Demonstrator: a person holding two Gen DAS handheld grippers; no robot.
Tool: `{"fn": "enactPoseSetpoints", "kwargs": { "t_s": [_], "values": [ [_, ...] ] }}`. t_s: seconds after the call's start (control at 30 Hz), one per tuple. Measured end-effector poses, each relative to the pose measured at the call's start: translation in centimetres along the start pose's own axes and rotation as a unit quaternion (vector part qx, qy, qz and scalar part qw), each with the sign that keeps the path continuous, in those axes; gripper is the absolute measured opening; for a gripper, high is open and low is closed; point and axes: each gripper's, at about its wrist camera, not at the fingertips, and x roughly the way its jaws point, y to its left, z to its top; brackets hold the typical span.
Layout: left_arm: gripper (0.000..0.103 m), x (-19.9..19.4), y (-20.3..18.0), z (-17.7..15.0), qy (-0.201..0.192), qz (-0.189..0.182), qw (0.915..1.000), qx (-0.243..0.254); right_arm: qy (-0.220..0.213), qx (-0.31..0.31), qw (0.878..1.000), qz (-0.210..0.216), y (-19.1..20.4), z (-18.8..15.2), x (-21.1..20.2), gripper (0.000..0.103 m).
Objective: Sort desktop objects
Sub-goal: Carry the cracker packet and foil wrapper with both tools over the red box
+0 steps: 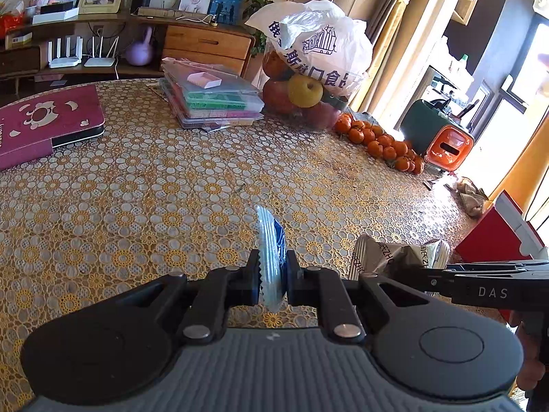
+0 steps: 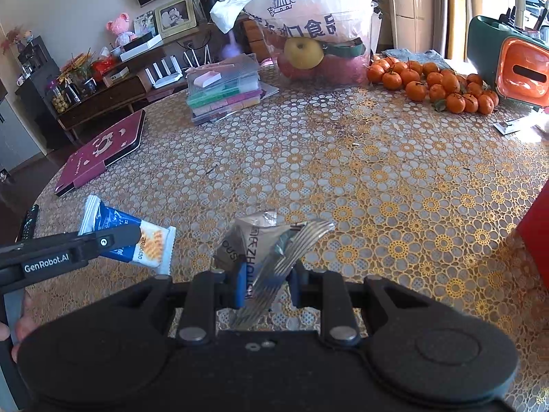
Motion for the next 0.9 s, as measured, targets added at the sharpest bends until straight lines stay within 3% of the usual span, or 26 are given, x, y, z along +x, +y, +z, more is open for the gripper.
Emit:
{"fn": "enactPoseSetpoints", "kwargs": {
  "t_s": [0.43, 0.9],
  "values": [
    [0.013, -3.4, -4.8, -0.7, -0.010, -0.010, 0.9999, 0.006, -0.015, -0.003, 1.000, -0.010, -2.5, -1.1, -5.4, 0.023],
    [0.013, -5.5, -11.5, -1.9, -0.008, -0.046, 0.9982, 0.038, -0.041, 0.009, 0.999, -0.019, -6.4, -2.0, -11.8, 0.023]
  ]
}}
